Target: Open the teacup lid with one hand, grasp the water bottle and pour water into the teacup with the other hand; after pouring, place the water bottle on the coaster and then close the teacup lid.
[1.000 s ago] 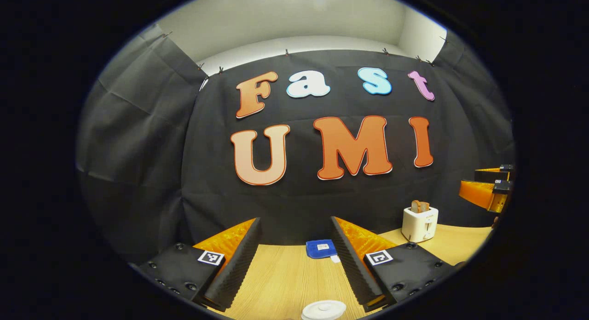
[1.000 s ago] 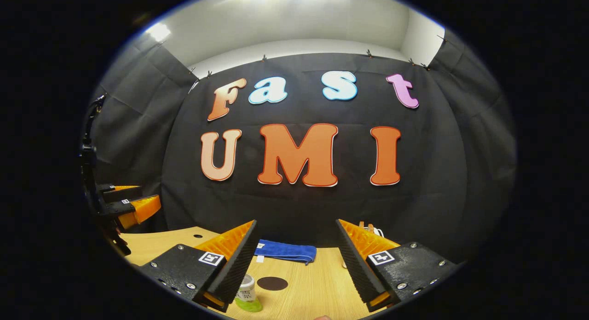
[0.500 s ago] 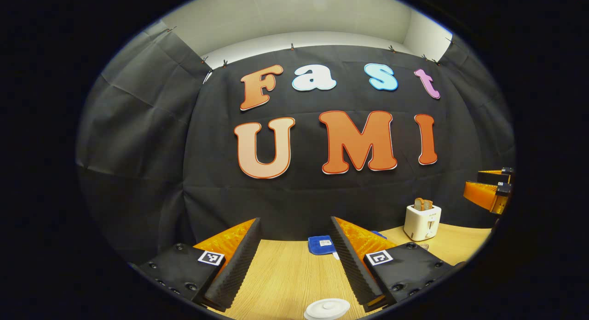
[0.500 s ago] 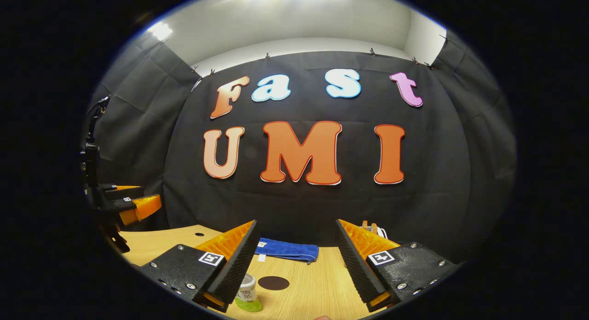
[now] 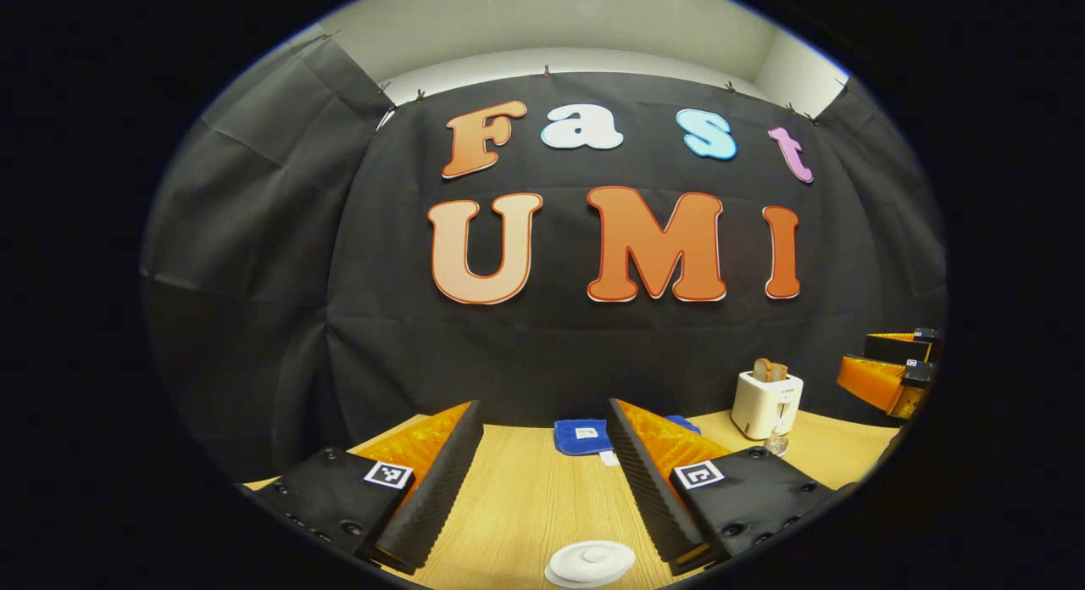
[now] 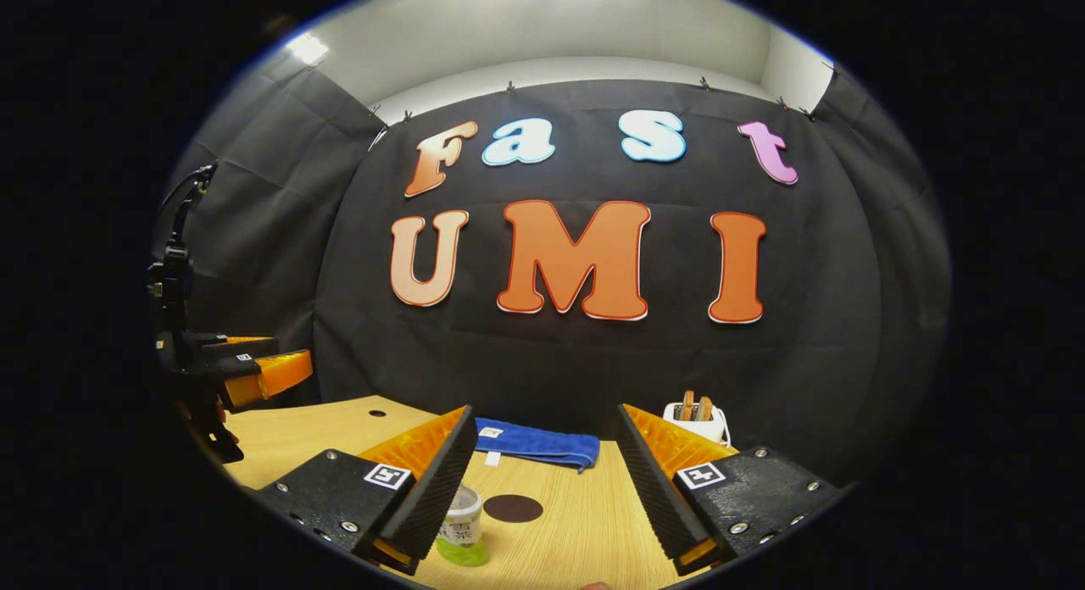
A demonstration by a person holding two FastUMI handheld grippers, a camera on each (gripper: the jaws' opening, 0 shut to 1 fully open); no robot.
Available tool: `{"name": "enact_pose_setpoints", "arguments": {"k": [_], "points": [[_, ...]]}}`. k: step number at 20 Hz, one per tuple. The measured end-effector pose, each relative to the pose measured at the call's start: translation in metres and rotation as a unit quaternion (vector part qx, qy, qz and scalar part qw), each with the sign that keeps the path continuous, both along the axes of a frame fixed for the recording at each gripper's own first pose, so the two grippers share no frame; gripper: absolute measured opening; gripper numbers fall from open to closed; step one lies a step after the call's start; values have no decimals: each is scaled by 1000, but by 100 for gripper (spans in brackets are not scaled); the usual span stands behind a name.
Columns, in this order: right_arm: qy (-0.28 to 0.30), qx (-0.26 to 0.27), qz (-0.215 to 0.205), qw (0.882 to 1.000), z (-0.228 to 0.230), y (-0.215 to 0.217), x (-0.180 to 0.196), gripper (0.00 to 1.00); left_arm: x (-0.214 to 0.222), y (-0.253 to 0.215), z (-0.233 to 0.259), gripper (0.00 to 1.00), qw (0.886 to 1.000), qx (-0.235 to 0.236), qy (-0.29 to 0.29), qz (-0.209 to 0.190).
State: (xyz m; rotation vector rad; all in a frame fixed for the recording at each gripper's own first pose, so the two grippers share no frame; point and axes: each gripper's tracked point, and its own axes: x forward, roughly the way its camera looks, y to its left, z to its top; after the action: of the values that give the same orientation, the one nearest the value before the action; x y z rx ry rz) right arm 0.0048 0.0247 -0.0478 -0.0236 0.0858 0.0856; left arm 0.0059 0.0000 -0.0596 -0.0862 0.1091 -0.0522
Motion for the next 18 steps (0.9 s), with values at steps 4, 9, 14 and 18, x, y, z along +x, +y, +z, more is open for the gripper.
{"name": "enact_pose_setpoints", "arguments": {"k": [4, 9, 14, 18], "points": [[34, 6, 14, 999, -29, 5, -4, 98, -5, -9, -35, 96, 1000, -1, 25, -16], [52, 8, 37, 998, -52, 16, -10, 98, -14, -25, -79, 96, 997, 9, 66, -45], [98, 34, 81, 991, -87, 35, -21, 99, -23, -34, -130, 96, 990, 24, 121, -64], [117, 36, 95, 988, -102, 41, -27, 98, -29, -45, -154, 94, 985, 43, 145, -85]]}}
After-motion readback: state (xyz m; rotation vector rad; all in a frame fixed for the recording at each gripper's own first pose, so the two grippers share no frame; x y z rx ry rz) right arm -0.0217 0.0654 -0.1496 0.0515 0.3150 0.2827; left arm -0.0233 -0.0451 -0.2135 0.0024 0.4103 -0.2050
